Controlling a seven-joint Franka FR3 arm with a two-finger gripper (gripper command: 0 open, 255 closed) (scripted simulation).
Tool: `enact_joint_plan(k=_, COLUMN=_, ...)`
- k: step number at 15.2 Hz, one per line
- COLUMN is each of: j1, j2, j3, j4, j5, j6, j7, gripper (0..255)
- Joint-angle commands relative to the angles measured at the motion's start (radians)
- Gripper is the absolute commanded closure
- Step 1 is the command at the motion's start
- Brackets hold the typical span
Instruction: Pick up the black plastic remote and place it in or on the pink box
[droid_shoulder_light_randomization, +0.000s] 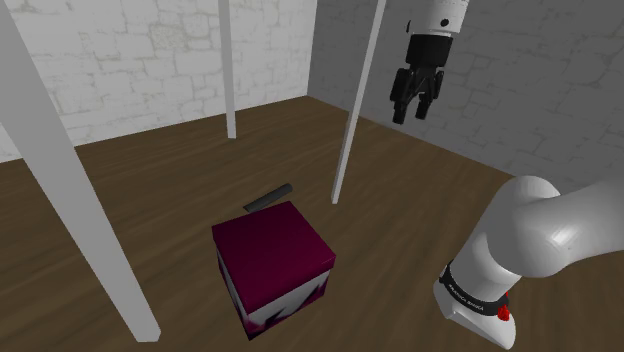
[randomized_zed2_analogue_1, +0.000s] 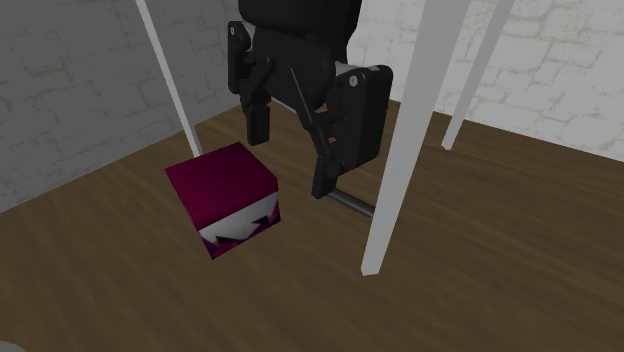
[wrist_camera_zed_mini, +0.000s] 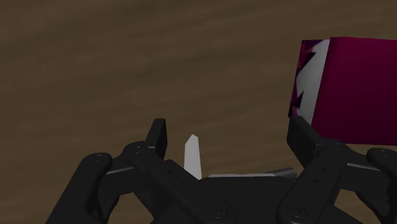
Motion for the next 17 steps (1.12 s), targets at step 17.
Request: enact_joint_plan(k=17, j1=-0.114, j2=0.308, j3=0.408, j4=-0.131, j5=0.117, j6=0.538, j7=0.75, gripper=0)
